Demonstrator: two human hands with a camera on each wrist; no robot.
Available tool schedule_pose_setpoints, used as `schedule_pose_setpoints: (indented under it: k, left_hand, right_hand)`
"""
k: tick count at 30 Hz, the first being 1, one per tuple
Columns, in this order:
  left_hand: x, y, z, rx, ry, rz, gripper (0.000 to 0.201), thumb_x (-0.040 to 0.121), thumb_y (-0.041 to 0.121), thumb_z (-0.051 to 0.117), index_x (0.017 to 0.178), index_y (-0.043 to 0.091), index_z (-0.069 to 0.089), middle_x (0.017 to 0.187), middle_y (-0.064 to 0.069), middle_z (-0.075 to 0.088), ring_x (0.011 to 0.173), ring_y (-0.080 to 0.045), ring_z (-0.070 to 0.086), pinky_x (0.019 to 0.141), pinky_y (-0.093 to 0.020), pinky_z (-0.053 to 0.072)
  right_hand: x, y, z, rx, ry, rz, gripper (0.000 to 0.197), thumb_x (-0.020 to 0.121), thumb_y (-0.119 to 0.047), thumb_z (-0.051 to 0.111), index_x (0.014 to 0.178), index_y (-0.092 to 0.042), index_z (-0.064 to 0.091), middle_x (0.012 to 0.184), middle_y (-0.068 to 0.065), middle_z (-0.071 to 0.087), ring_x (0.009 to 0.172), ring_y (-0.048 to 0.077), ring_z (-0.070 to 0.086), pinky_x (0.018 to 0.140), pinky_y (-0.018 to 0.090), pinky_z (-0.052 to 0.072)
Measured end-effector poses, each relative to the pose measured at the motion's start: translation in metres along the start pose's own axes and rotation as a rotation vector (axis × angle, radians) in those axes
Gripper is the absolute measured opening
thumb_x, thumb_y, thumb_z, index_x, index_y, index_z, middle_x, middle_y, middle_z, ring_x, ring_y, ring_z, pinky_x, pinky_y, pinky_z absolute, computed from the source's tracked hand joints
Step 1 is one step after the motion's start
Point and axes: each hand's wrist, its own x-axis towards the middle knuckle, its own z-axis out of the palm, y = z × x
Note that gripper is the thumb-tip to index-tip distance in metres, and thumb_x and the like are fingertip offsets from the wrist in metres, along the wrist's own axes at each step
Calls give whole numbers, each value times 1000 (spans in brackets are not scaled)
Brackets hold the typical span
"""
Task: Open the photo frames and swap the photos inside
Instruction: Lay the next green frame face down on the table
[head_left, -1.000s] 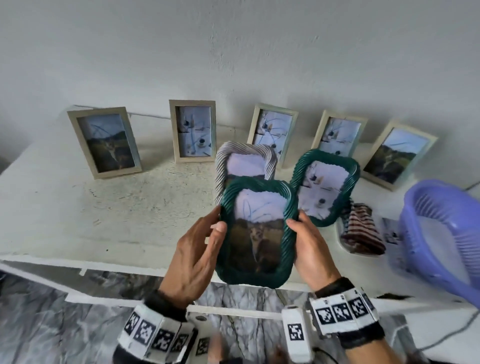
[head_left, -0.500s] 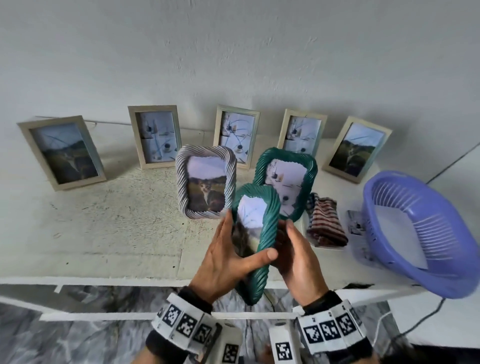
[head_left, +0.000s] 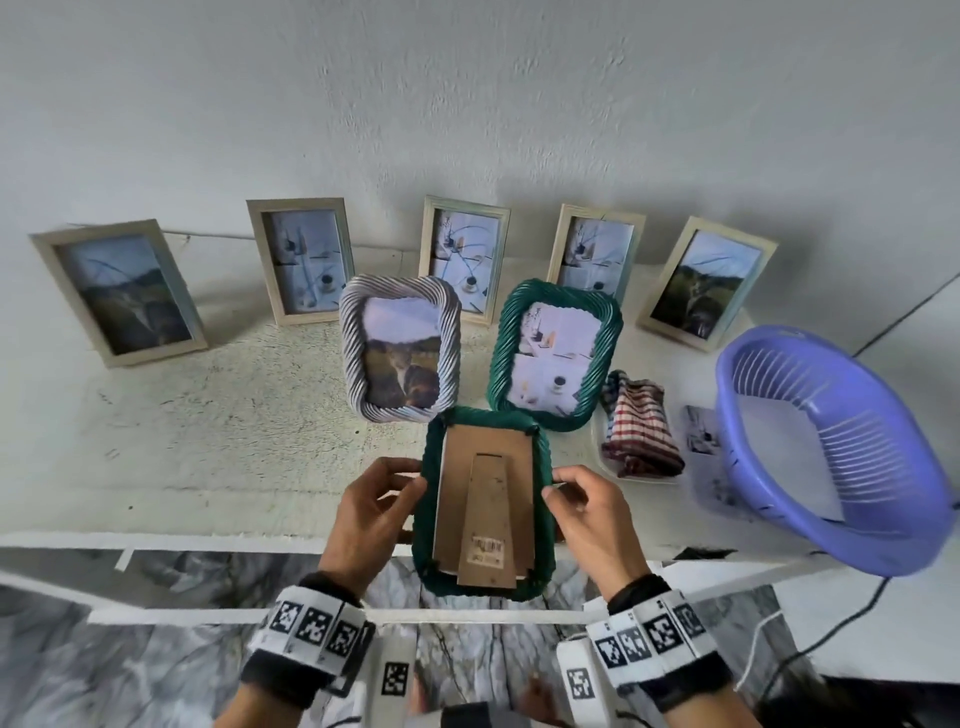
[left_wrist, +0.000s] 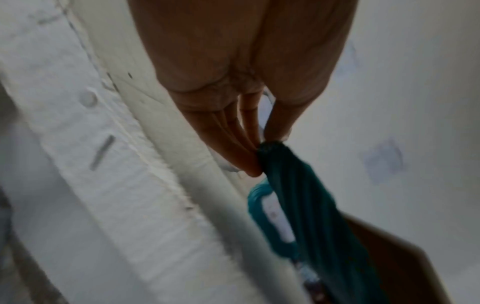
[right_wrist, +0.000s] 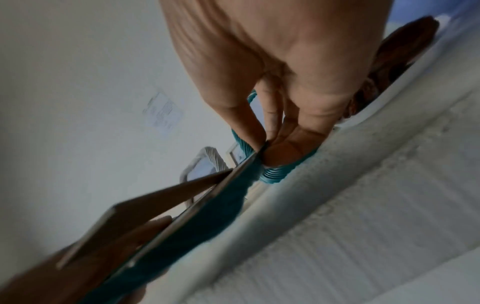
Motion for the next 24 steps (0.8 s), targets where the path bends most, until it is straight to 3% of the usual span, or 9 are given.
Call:
schedule_pose_setpoints:
  k: [3,5,8,10,14,18,21,24]
  left_hand:
    - [7,-16,1,382,22,42,6,92,14,63,92,20,63,79,-1,71,68,-18,70,56,-39,60]
    - [8,-20,4,521,36,70,3,91,22,65,93,20,65,82,0,71,71,-15,69,61,-38,61]
    - [9,-19,10,676,75,76,41,85,45,68,114,17,63,100,-3,69,90,-18,65,81,-36,55]
    - [8,-14,15,805,23,26,74,79,65,63,135,21,46,115,-3,62,102,-21,61,87,-37,51]
    - [10,-9,27,934,-40,-70,110,61,89,49,149,30,19,143,-8,40,121,-27,55,95,-42,50]
    - [13,-7,36,1009,-75,-71,109,63,85,58,149,33,18,140,-5,34,125,-27,50,97,-42,46]
    - [14,-7,36,1016,-63,-50,107,63,83,61,148,31,22,131,-2,37,120,-25,52,93,-40,47]
    - [14,-8,37,1028,-57,-50,108,62,84,60,148,30,22,131,-2,38,119,-24,52,92,-40,48]
  right_hand:
    - [4,8,7,-219,-21,-38,17,88,-15,67,103,-7,70,89,4,71,77,15,62,70,16,38]
    - [4,10,11,-317,-36,-54,19,88,-16,67,104,-6,70,93,8,73,82,21,66,74,21,44]
    - [6,11,15,-400,-70,-63,18,88,-19,67,101,-6,69,94,10,74,84,23,67,78,30,52]
    - [8,9,14,-461,-95,-51,20,89,-23,66,102,-7,68,96,9,72,86,23,66,78,32,52]
    - [10,0,11,-542,-49,-134,26,91,-23,60,114,-11,57,102,8,61,90,24,60,75,30,45]
    - [20,-1,12,-583,-134,-336,48,91,-14,55,138,-21,49,107,8,52,93,27,57,79,34,48]
    - [28,-1,12,-679,-226,-328,50,93,-13,50,141,-27,48,111,8,45,99,26,50,84,33,45]
    - [30,-4,11,-684,-243,-341,46,93,-10,47,137,-20,52,116,10,44,104,26,50,89,30,43]
